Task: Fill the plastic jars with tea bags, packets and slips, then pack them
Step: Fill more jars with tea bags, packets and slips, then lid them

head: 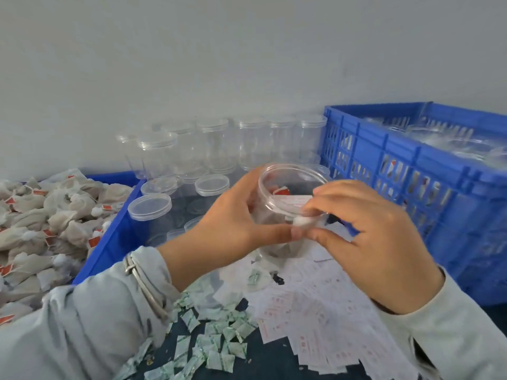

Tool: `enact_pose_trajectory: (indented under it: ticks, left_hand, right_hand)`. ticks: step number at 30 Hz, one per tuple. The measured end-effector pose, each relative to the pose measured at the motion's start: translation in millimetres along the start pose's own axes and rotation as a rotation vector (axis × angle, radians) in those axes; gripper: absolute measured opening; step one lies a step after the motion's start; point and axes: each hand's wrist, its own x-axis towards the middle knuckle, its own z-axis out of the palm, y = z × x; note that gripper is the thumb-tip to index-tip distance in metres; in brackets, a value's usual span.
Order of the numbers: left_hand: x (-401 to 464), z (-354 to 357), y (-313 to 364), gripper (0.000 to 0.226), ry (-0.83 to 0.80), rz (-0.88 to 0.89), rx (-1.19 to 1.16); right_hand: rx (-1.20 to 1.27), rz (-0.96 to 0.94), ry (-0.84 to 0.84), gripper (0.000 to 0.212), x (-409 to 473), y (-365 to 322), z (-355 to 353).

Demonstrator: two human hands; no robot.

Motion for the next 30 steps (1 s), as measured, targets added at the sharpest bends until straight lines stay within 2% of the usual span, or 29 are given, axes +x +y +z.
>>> enact_pose_trajectory:
  ticks: [4, 7, 11, 12, 15, 17, 19, 22, 25, 28, 30]
  left_hand:
    - [46.5, 30.1, 41.2, 0.066, -0.005, 0.143, -0.029]
    - [82.2, 55.0, 71.1, 0.051, 0.058, 0.252, -0.008]
    - [132.8, 87.5, 98.0, 0.068, 0.162, 0.348, -0.018]
    - [144.2, 95.5, 101.3, 0.066, 0.191, 0.354, -0.018]
    - [172.2, 121.6, 94.9, 0.049, 0.235, 0.293, -0.008]
    - [182.3, 142.5, 81.0, 0.031, 0.174, 0.192, 0.037]
    - [184.3, 164.6, 65.1, 0.027, 0.092, 0.083, 0.050]
    - [182.7, 191.9, 41.9, 0.033, 0.072, 0.116, 0.182]
    - [178.5, 204.6, 33.1, 0.048, 0.183, 0.184, 0.083]
    - [178.0, 207.3, 27.5, 0.034, 0.204, 0.290, 0.082]
    - [179.3, 209.5, 24.7, 0.028, 0.229, 0.325, 0.101]
  right_hand:
    - [-0.196, 0.006, 0.171, 0.024, 15.2, 21.8, -49.6]
    - [-0.297, 0.005, 0.258, 0.023, 33.0, 40.8, -89.4]
    - [-0.354, 0.007, 0.275, 0.021, 65.0, 69.8, -138.1]
    - [-0.356, 0.013, 0.276, 0.020, 72.3, 78.6, -147.7]
    - [-0.348, 0.061, 0.301, 0.019, 92.4, 111.1, -170.1]
    - [-0.378, 0.098, 0.310, 0.022, 105.9, 135.3, -179.5]
    - [-0.399, 0.139, 0.312, 0.022, 119.2, 159.1, -183.1]
    - [-0.384, 0.242, 0.286, 0.023, 141.0, 198.1, -176.0]
    - [-0.412, 0.399, 0.160, 0.024, 162.3, 243.6, -158.6]
    - [-0.479, 0.549, -0.053, 0.024, 177.2, 282.1, -138.0]
    - [-0.438, 0.644, -0.108, 0.025, 183.2, 300.1, -127.6]
